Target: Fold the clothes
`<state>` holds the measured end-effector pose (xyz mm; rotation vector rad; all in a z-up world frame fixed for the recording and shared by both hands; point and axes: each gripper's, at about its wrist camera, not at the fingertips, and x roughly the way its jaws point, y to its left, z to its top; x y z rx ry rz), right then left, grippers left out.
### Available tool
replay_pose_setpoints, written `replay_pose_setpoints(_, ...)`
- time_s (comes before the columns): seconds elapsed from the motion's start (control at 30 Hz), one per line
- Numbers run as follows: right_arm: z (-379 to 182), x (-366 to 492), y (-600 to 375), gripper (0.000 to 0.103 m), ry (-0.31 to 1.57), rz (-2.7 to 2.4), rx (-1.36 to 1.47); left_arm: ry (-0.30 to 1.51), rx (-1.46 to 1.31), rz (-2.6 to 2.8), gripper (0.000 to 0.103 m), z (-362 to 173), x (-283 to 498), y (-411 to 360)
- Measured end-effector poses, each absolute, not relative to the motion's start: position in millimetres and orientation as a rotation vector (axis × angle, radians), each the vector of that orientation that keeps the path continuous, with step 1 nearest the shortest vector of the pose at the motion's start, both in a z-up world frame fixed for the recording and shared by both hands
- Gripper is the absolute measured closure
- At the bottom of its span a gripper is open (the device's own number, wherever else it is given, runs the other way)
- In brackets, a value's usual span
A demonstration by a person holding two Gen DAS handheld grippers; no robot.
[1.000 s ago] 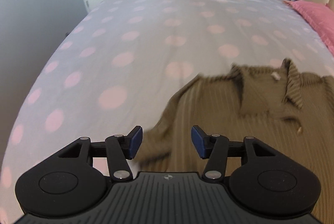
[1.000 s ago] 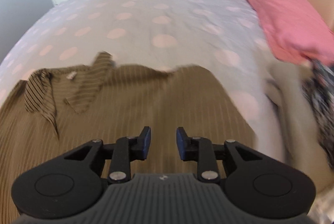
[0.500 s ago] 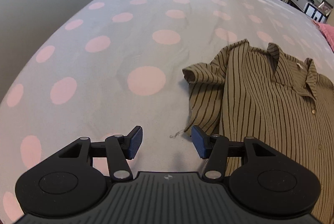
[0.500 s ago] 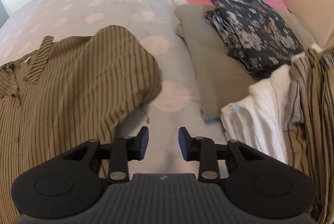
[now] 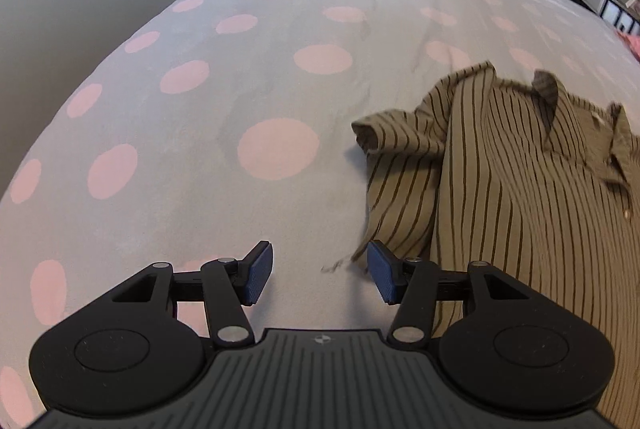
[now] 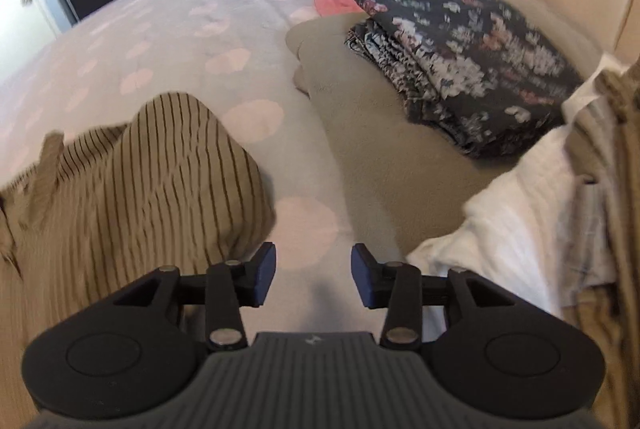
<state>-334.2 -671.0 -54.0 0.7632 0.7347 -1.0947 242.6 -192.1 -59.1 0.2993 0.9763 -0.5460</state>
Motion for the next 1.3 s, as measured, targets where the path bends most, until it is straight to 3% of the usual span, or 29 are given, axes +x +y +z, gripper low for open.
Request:
replay_pose_setpoints(0.27, -78, -298, -694, 0.057, 0.742, -1.131, 0.794, 1.016, 0.284, -0.457, 0.052, -86, 265, -214)
replay_pose_setpoints(0.67, -94, -265, -700, 0.057, 0.756, -1.147, 0.812, 0.999, -0.219, -0.494, 0.041, -79, 300, -209)
replay_pose_setpoints(0.87, -96, -267, -696, 0.057, 0.788, -1.108, 0.766, 0.971, -0.118, -0.519, 0.04, -91, 305, -240)
replay_pose_setpoints(0.93, -97, -271, -695, 0.057, 0.794, -1.107, 0.768, 0.983, -0.083, -0.521, 0.049, -101, 304, -251)
replay_pose_setpoints(1.0, -97, -274, -695, 0.057, 0.793, -1.106, 0.776, 0.991, -0.038, -0.516, 0.079, -108, 302, -259)
replay_pose_setpoints(1.03, -97, -274, -695, 0.057, 0.79, -1.108, 0.775, 0.975, -0.033, -0.51, 0.082, -108, 300, -260)
replay_pose_setpoints(1.07, -96, -275, -695, 0.057, 0.788, -1.11, 0.774, 0.964, -0.04, -0.519, 0.096, -107, 299, -259)
replay_pose_setpoints(1.3, -95, -270, -693, 0.057, 0.787, -1.12, 0.753, 0.851, 0.031, -0.542, 0.102, -65, 310, -254)
